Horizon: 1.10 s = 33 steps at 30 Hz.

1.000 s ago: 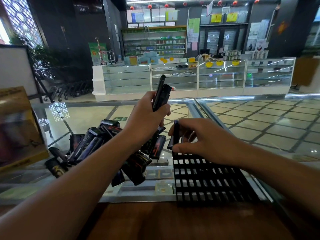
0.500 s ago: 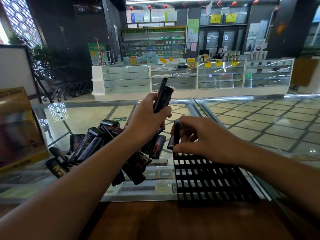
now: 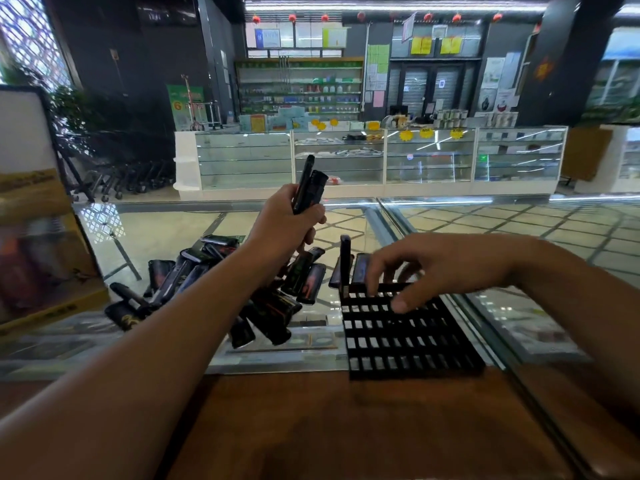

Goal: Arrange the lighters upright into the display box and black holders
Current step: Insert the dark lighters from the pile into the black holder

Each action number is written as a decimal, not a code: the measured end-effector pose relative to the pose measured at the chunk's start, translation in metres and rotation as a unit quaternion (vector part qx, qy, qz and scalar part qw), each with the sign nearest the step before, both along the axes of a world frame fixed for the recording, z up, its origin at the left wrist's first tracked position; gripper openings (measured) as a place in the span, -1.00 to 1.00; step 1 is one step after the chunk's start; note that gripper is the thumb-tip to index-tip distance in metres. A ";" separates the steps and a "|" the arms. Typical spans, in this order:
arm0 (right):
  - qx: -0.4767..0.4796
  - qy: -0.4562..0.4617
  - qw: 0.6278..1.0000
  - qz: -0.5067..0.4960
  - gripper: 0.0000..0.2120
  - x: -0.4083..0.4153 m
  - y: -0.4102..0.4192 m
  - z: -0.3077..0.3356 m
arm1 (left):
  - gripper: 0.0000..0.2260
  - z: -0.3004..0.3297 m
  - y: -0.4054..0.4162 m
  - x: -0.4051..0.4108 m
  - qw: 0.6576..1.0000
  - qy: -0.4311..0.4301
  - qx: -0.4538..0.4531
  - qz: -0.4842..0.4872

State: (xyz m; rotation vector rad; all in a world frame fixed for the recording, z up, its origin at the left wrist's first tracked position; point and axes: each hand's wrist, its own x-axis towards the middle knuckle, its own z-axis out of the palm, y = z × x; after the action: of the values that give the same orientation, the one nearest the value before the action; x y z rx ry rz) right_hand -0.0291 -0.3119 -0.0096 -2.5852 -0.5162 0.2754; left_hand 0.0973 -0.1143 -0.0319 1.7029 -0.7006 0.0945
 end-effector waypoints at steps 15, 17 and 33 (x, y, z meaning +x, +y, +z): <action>-0.222 -0.216 0.922 -0.230 -0.57 -0.056 0.064 -0.036 | -0.76 0.007 0.003 -0.017 0.998 -0.048 -0.023 0.039; -0.207 -0.233 0.918 -0.244 -0.58 -0.052 0.069 -0.033 | -0.79 0.008 0.001 -0.021 0.998 -0.039 -0.041 0.037; -0.115 -0.191 0.949 -0.223 -0.58 -0.073 0.065 -0.039 | -0.88 0.007 -0.004 -0.024 0.999 0.012 -0.042 -0.015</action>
State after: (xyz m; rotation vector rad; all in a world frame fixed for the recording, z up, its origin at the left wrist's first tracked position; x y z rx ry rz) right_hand -0.1020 -0.2469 -0.0485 -2.9051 -0.0087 -0.3447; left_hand 0.0729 -0.1188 -0.0246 1.6094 -0.6957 0.0811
